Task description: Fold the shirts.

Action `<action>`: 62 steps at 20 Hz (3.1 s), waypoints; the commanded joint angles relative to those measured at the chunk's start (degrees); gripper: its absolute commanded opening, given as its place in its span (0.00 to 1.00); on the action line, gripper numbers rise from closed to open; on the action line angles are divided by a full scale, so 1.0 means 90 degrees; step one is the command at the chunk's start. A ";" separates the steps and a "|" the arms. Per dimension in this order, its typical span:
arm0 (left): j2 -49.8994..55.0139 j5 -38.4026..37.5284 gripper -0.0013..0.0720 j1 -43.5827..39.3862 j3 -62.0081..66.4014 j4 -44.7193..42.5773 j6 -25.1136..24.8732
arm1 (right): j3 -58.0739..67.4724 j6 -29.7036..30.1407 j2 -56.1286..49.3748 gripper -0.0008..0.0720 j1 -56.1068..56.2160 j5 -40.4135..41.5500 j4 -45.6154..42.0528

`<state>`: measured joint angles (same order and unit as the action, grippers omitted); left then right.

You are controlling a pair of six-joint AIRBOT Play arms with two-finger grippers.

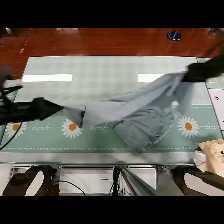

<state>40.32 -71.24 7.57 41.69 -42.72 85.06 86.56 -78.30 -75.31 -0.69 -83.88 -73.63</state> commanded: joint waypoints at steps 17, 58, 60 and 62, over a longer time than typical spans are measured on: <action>0.3580 0.2511 0.05 0.0194 0.0746 0.0134 -0.3398 | -0.0124 0.0245 -0.2016 0.58 0.1064 0.4702 0.0345; 0.3577 0.1520 0.10 0.0945 0.0896 -0.0034 -0.3405 | -0.6720 0.1132 0.1775 0.05 -0.0780 0.4206 0.4078; 0.3577 0.1161 0.55 0.1333 0.1037 -0.0036 -0.3400 | -0.6688 0.1054 0.2149 0.05 -0.0777 0.4204 0.4082; 0.3580 0.0874 0.76 0.1785 0.1202 -0.0044 -0.3400 | -0.6688 0.1054 0.2358 0.05 -0.0777 0.4131 0.4080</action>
<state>72.51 -59.16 18.90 50.89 -43.05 54.46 25.98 -68.31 -57.65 -7.90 -46.30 -37.43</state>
